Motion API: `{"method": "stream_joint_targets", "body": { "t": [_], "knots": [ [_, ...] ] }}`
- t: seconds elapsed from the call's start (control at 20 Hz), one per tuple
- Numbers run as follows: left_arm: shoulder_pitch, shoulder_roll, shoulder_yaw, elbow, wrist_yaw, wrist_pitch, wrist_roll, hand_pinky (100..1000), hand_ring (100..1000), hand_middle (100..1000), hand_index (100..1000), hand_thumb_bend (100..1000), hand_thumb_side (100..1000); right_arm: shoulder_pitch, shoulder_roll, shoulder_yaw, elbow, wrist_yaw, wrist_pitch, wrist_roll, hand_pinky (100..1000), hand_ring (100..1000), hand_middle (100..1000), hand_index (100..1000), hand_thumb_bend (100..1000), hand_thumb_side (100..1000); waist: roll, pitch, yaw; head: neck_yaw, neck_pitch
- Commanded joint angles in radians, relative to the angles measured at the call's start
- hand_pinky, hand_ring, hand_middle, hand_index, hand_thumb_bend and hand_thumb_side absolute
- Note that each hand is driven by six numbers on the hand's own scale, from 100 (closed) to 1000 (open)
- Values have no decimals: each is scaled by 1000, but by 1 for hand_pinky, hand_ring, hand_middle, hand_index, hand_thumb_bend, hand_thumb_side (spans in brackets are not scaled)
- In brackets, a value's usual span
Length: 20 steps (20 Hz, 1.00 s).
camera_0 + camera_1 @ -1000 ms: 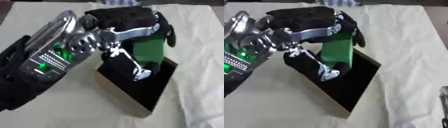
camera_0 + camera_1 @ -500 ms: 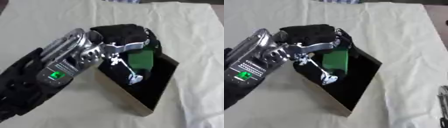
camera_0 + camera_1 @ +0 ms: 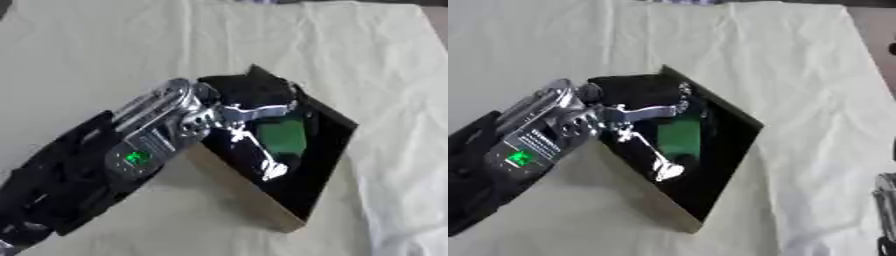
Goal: Pick up objects on the table and place them in the box.
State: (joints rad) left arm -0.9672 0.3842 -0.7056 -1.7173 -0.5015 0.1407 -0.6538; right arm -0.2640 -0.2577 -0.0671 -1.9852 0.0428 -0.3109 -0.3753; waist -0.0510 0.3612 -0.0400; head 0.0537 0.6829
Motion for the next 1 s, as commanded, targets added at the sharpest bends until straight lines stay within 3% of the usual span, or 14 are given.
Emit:
{"method": "stream_joint_targets", "body": {
  "t": [0.05,0.15,0.3,0.5,0.7,1.0],
  "knots": [
    [-10,-12,3,37,-4,-44,17,555,640,666,770,100,265,-7,-6,0,-15,1,3,0,650,657,577,756,100,837,0,-16,-3,0,-9],
    [-9,-17,3,71,-35,-78,32,627,724,717,783,133,304,-7,-5,1,-15,1,3,1,649,656,576,755,100,838,0,-15,-4,0,-10],
    [-5,-24,3,118,-90,-131,39,775,851,820,859,321,480,-7,-3,1,-15,0,3,3,648,655,575,754,100,839,-1,-14,-3,0,-10],
    [-3,-31,9,150,-167,-196,50,840,900,867,913,522,613,-7,-2,1,-15,-1,4,3,648,656,575,754,100,841,-1,-13,-2,-1,-10],
    [1,-35,18,163,-217,-224,77,841,902,865,918,552,613,-6,-1,1,-15,0,6,2,648,656,575,754,100,842,-1,-13,-2,-1,-10],
    [-5,-28,39,121,-225,-218,114,824,888,847,906,536,596,-5,-3,0,-15,0,7,0,649,658,575,755,100,838,1,-19,2,-1,-10]
  ]
}}
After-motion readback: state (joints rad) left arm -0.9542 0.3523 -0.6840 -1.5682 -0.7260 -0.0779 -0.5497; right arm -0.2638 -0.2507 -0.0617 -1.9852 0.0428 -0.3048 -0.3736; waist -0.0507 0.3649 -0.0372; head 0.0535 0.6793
